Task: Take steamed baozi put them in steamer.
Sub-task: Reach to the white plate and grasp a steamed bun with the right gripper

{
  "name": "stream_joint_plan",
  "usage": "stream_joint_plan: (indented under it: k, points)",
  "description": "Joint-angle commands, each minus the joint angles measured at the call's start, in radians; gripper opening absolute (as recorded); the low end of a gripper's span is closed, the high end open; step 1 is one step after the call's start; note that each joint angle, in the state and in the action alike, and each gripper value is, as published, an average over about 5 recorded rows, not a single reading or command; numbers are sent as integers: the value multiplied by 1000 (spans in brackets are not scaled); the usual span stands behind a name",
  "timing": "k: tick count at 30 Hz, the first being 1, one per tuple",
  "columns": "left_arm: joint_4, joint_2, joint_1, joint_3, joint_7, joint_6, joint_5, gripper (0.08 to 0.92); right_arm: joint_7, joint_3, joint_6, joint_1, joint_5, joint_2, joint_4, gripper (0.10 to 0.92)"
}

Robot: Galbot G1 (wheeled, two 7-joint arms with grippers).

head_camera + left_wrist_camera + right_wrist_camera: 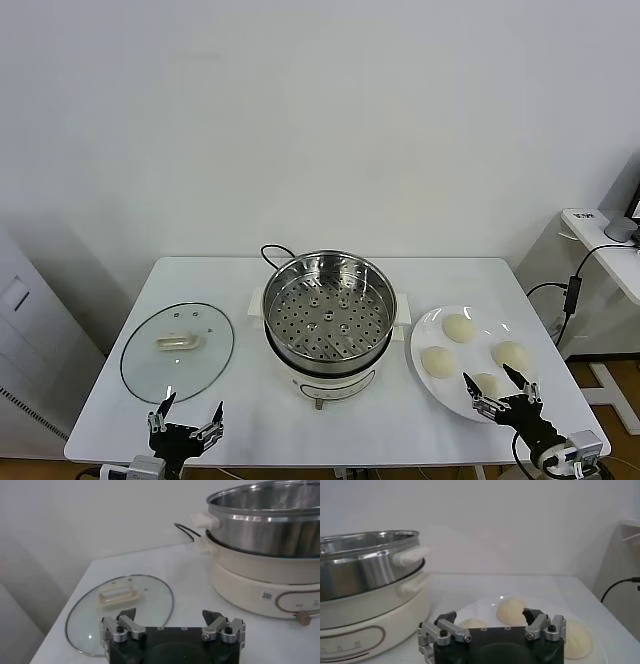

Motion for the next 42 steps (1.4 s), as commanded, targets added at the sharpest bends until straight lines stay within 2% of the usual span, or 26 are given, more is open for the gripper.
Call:
stream_joint_plan:
  k: [1, 17, 21, 27, 32, 37, 42]
  points:
    - [2, -1, 0, 0, -1, -1, 7, 823, 12, 1, -12, 7, 2, 0, 2, 823]
    - [3, 2, -13, -3, 4, 1, -6, 823, 29, 42, -69, 59, -2, -31, 19, 823]
    - [1, 4, -18, 0, 5, 3, -14, 823, -42, 103, -126, 143, -104, -111, -10, 823]
    - [-3, 5, -23, 14, -3, 0, -11, 823, -323, 118, -171, 358, -393, -307, -105, 823]
    - [-22, 4, -19, 24, -4, -1, -6, 823, -629, -12, -194, 611, -578, -470, -203, 823]
    - [-39, -1, -15, 27, -6, -7, -4, 823, -947, -342, -193, 1014, -745, -585, -295, 823]
    - [-57, -9, -10, 30, -7, -9, -2, 823, -1087, -888, -139, 1480, -791, -655, -384, 823]
